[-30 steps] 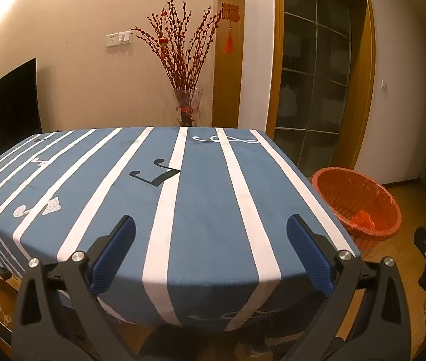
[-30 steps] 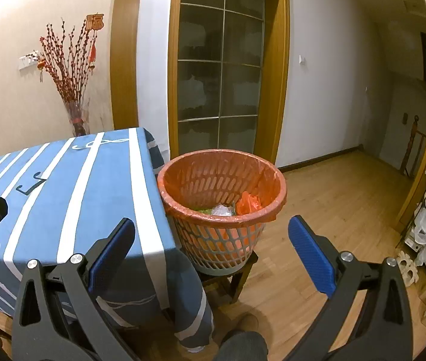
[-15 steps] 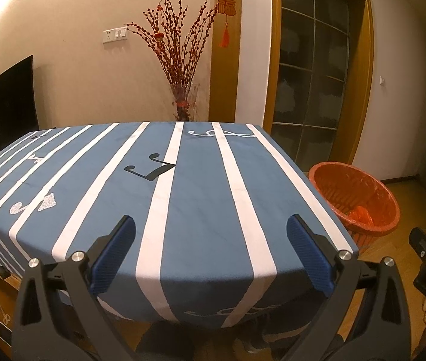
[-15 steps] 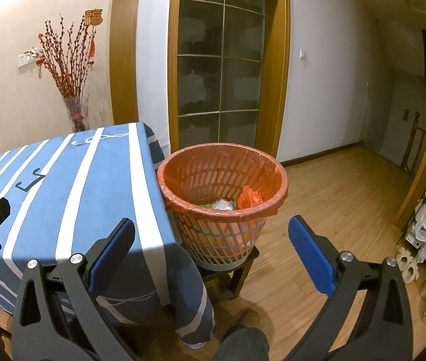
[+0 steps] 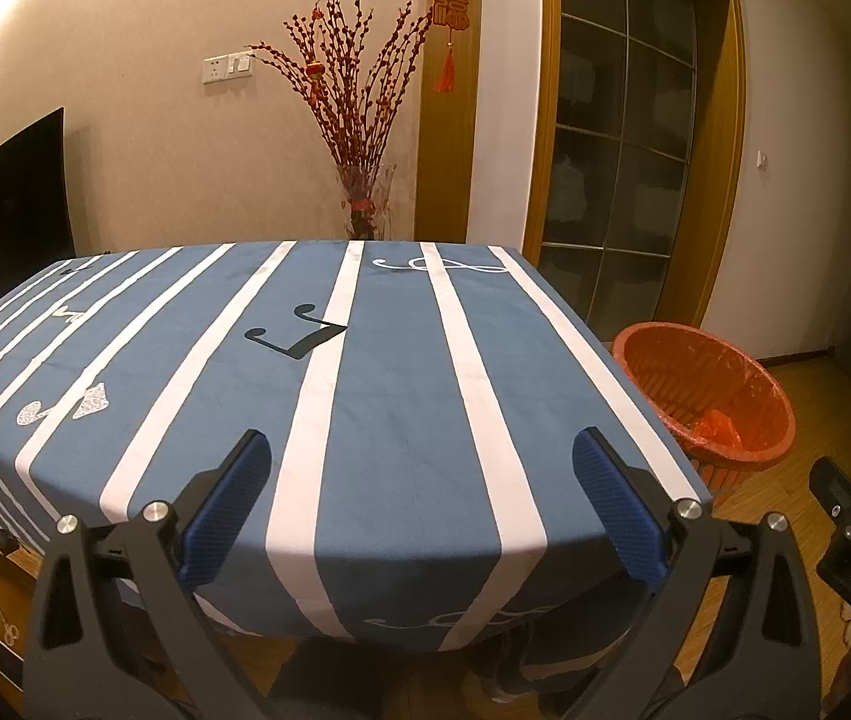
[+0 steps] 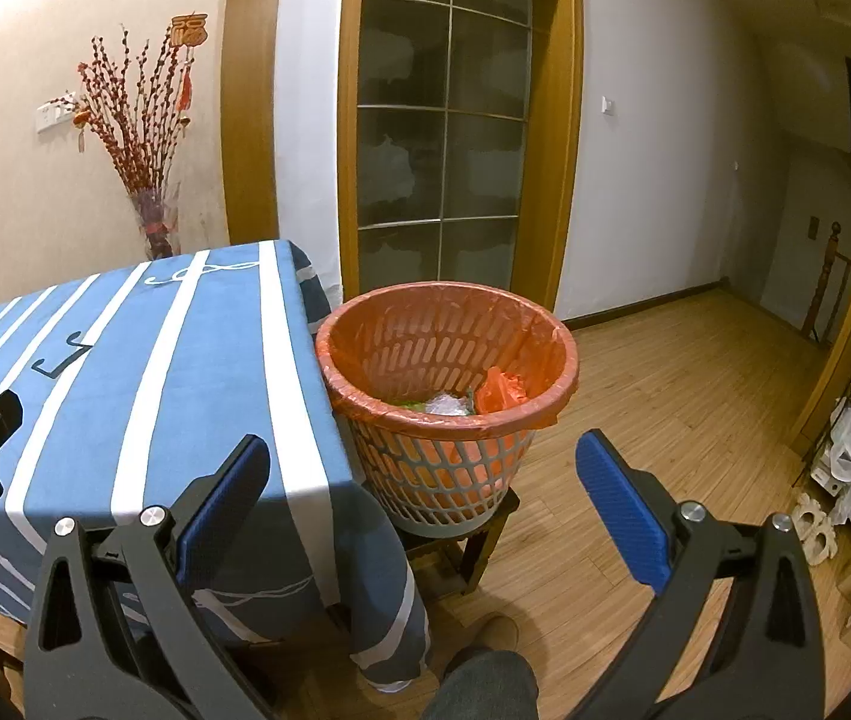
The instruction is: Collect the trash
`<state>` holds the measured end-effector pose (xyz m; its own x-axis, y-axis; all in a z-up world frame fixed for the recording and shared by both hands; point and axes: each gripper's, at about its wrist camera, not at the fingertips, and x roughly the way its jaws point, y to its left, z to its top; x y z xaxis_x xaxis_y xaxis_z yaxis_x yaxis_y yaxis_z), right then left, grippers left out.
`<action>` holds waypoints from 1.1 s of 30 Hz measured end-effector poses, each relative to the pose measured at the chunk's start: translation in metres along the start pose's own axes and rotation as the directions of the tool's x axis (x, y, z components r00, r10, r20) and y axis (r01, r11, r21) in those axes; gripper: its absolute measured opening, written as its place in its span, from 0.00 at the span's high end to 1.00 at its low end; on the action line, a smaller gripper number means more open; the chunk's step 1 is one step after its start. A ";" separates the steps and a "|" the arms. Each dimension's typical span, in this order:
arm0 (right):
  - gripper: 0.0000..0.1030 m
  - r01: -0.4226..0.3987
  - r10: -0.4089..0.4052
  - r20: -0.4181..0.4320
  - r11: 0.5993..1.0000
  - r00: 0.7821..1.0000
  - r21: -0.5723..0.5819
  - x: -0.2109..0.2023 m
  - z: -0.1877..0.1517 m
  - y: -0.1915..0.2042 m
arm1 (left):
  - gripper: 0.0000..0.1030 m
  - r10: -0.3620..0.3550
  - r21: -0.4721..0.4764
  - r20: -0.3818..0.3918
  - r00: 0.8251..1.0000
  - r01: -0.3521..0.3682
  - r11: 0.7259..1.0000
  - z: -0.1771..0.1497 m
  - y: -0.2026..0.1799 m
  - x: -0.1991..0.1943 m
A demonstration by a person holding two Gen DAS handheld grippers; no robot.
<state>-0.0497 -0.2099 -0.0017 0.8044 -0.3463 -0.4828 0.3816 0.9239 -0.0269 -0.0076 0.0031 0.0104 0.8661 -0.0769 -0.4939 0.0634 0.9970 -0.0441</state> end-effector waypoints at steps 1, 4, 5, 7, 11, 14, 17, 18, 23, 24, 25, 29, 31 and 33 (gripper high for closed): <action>0.03 -0.001 0.001 0.000 1.000 1.000 -0.001 0.000 0.000 0.000 | 0.04 0.000 0.000 0.000 1.000 0.000 1.000 0.000 0.000 0.000; 0.03 -0.002 0.002 -0.002 1.000 1.000 -0.003 0.000 -0.001 0.000 | 0.04 0.001 -0.001 -0.001 1.000 -0.001 1.000 0.000 0.000 0.000; 0.03 -0.002 0.002 -0.002 1.000 1.000 -0.003 -0.001 -0.001 0.001 | 0.04 0.001 -0.001 -0.001 1.000 -0.001 1.000 0.000 0.000 0.000; 0.03 -0.001 0.001 -0.002 1.000 1.000 -0.002 0.000 -0.001 0.001 | 0.04 0.001 -0.001 0.000 1.000 -0.001 1.000 0.000 0.000 0.000; 0.03 -0.001 0.001 -0.003 1.000 1.000 -0.002 0.000 -0.001 0.001 | 0.04 0.001 -0.003 -0.001 1.000 -0.001 1.000 0.000 -0.001 0.000; 0.03 -0.001 0.001 -0.003 1.000 1.000 -0.002 0.000 -0.001 0.002 | 0.04 0.002 -0.006 0.000 1.000 -0.002 1.000 0.000 -0.001 -0.001; 0.03 -0.001 0.001 -0.003 1.000 1.000 -0.002 0.000 0.000 0.002 | 0.04 0.004 -0.008 0.001 1.000 -0.004 1.000 0.000 -0.001 0.000; 0.03 -0.001 0.001 -0.003 1.000 1.000 -0.002 0.000 0.000 0.001 | 0.04 0.005 -0.007 0.002 1.000 -0.005 1.000 0.000 -0.001 0.000; 0.03 0.000 0.000 -0.003 1.000 1.000 -0.002 -0.001 -0.001 0.002 | 0.04 0.006 -0.007 0.003 1.000 -0.006 1.000 0.000 0.001 0.000; 0.03 0.000 0.000 -0.003 1.000 1.000 -0.002 0.000 0.000 0.002 | 0.04 0.007 -0.007 0.004 1.000 -0.007 1.000 0.000 0.000 0.000; 0.03 0.000 0.000 -0.003 1.000 1.000 -0.002 0.000 0.000 0.002 | 0.04 0.007 -0.006 0.004 1.000 -0.007 1.000 0.001 0.000 0.000; 0.03 0.000 0.000 -0.004 1.000 1.000 -0.002 -0.001 -0.001 0.002 | 0.04 0.006 -0.007 0.003 1.000 -0.005 1.000 0.000 0.001 0.000; 0.03 -0.001 0.001 -0.004 1.000 1.000 -0.002 0.000 0.000 0.002 | 0.04 0.005 -0.007 0.003 1.000 -0.005 1.000 0.000 0.001 0.000; 0.03 -0.001 0.001 -0.004 1.000 1.000 -0.002 0.000 0.000 0.002 | 0.04 0.005 -0.007 0.003 1.000 -0.005 1.000 0.000 0.001 0.000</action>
<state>-0.0490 -0.2085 -0.0013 0.8029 -0.3450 -0.4862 0.3800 0.9246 -0.0286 -0.0074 0.0043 0.0106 0.8680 -0.0715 -0.4913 0.0554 0.9973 -0.0473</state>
